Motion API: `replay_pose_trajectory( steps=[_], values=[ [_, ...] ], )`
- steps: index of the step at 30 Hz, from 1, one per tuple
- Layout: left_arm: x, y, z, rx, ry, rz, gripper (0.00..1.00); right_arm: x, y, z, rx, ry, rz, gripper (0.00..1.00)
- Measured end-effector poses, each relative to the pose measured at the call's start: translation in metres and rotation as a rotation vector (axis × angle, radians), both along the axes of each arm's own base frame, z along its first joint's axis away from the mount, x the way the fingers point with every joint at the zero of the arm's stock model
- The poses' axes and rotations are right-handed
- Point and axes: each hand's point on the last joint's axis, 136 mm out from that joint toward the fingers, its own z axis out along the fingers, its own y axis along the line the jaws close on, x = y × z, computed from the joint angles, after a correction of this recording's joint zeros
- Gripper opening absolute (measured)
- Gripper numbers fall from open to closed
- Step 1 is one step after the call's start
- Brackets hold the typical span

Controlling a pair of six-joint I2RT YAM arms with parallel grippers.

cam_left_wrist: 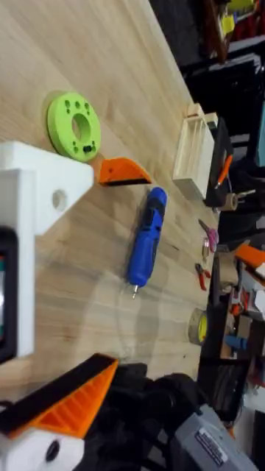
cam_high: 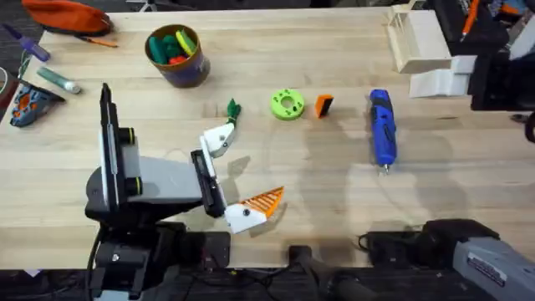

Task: Pick up the gripper from the table and insert it into the empty holder that is missing its gripper. Then pick up a screw, insert it into the mounting hole, and use the screwdriver to tighten it. Finally, clean up the table by picking up the vegetable and placing it into the bucket.

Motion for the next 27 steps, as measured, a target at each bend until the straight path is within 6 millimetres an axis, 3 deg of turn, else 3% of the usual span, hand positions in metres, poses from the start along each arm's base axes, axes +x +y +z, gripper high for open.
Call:
replay_pose_trajectory(
  steps=[27],
  values=[
    [-0.0034,-0.0012,-0.0001,-0.002,0.003,-0.021,0.985,0.0000,0.0000,0.0000,0.000,0.000,0.000,0.993]
  ],
)
